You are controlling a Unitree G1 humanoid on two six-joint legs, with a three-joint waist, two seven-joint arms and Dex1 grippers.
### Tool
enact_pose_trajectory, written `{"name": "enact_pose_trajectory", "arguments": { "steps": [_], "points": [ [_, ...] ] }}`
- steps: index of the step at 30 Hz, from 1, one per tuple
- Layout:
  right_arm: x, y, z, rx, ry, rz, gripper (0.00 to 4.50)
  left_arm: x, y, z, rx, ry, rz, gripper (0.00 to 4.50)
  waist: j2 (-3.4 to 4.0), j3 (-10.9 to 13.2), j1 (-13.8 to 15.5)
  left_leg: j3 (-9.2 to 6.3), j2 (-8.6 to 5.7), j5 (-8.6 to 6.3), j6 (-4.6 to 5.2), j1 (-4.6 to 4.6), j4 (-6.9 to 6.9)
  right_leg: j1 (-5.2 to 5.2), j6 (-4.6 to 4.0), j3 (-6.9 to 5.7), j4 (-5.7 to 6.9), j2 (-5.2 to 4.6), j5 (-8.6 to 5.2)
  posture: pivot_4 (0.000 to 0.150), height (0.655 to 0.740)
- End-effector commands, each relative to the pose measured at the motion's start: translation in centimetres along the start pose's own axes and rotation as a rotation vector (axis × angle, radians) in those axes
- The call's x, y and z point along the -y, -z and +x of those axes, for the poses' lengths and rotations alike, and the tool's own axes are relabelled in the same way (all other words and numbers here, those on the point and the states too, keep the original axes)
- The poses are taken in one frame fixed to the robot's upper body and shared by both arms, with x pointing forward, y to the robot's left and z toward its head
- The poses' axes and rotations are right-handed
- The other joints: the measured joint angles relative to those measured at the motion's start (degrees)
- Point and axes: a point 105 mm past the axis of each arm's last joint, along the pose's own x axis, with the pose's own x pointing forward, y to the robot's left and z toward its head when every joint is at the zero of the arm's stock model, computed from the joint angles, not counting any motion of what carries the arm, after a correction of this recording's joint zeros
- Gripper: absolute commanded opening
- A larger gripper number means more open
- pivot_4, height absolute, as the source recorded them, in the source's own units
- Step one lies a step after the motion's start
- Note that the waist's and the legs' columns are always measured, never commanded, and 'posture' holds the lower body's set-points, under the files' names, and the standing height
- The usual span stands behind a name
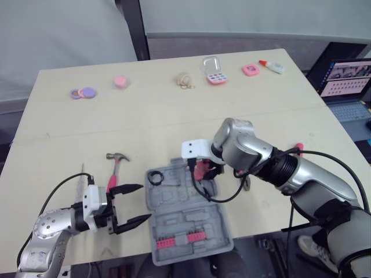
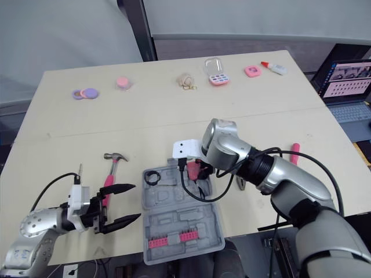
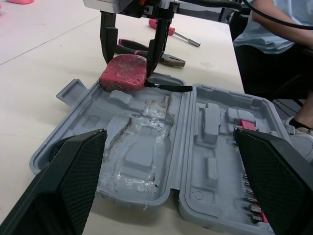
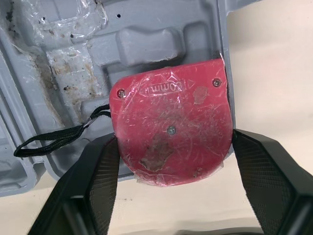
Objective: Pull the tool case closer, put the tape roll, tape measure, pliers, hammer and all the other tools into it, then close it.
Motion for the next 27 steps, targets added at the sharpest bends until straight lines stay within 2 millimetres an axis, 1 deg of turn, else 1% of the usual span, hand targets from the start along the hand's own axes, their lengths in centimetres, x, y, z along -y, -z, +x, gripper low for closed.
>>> {"name": "enact_pose_trajectory", "arguments": {
  "steps": [1,5,10,14,18,20,21,23,24,25,27],
  "points": [
    [0.2,-0.9,-0.9,0.018,0.019,-0.042,4.47,0.2,0.1,0.0,0.007,0.005,0.005,4.5,0.0,0.0,0.0,0.0,0.0,0.0,0.0,0.0,0.0,0.0,0.0,0.0,0.0,0.0,0.0,0.15,0.74],
    [0.4,-1.0,-1.4,0.028,0.034,-0.034,4.47,0.3,0.4,0.0,0.007,0.007,0.001,4.5,0.0,0.0,0.0,0.0,0.0,0.0,0.0,0.0,0.0,0.0,0.0,0.0,0.0,0.0,0.0,0.15,0.74],
    [0.5,-0.7,-3.8,0.069,0.061,-0.03,4.47,0.4,0.5,-0.2,0.006,0.007,0.001,4.5,0.0,0.0,0.1,0.0,-0.01,0.0,0.0,-0.01,0.0,-0.01,0.0,0.0,0.0,-0.01,0.0,0.15,0.74],
    [0.0,0.1,-5.2,0.173,0.057,0.021,4.47,0.4,0.5,-0.4,0.009,0.005,0.003,4.5,-0.01,0.0,0.3,0.01,0.0,0.0,0.0,-0.01,0.01,0.0,0.0,0.0,-0.03,-0.01,0.0,0.15,0.74],
    [-0.2,1.6,-5.4,0.304,0.064,0.083,4.47,0.2,0.5,-0.5,0.01,-0.001,0.008,4.5,-0.07,0.0,0.7,0.02,-0.01,0.0,0.0,-0.01,0.02,0.04,0.0,0.0,-0.05,-0.02,0.0,0.15,0.74],
    [-0.3,2.0,-5.4,0.383,0.066,0.109,3.95,0.2,0.5,-0.6,0.009,-0.003,0.011,4.5,-0.08,0.0,0.7,0.06,-0.02,-0.01,0.0,-0.01,0.03,0.05,0.0,0.01,-0.06,-0.04,0.0,0.15,0.74],
    [-0.2,1.9,-5.6,0.449,0.072,0.128,3.64,0.1,0.4,-0.6,0.008,-0.003,0.013,4.5,-0.08,0.0,0.6,0.11,-0.02,0.0,0.0,-0.01,0.02,0.05,0.0,0.01,-0.08,-0.03,0.0,0.15,0.74],
    [0.0,1.6,-5.8,0.571,0.097,0.155,2.68,0.0,0.3,-0.7,0.008,-0.005,0.017,4.5,-0.08,0.0,0.6,0.18,0.0,0.0,0.0,-0.01,0.01,0.02,0.0,0.01,-0.08,-0.03,0.0,0.15,0.74],
    [0.1,1.8,-5.7,0.618,0.11,0.165,2.68,-0.1,0.2,-0.7,0.008,-0.006,0.02,4.5,-0.08,0.0,0.6,0.22,0.03,0.0,0.0,0.01,0.0,0.01,0.0,0.0,-0.08,0.0,0.0,0.15,0.74],
    [0.0,2.5,-5.2,0.626,0.112,0.182,2.68,-0.1,0.0,-0.7,0.008,-0.008,0.023,4.5,-0.08,0.0,0.5,0.24,0.04,0.0,0.0,0.02,0.0,0.0,0.0,-0.01,-0.06,0.0,0.0,0.15,0.74],
    [-0.2,3.2,-4.5,0.64,0.11,0.198,2.68,-0.2,-0.1,-0.7,0.008,-0.009,0.026,4.5,-0.09,-0.1,0.6,0.26,0.06,-0.01,0.0,0.03,-0.01,0.01,0.0,-0.03,-0.05,0.0,0.0,0.15,0.74]
  ]
}}
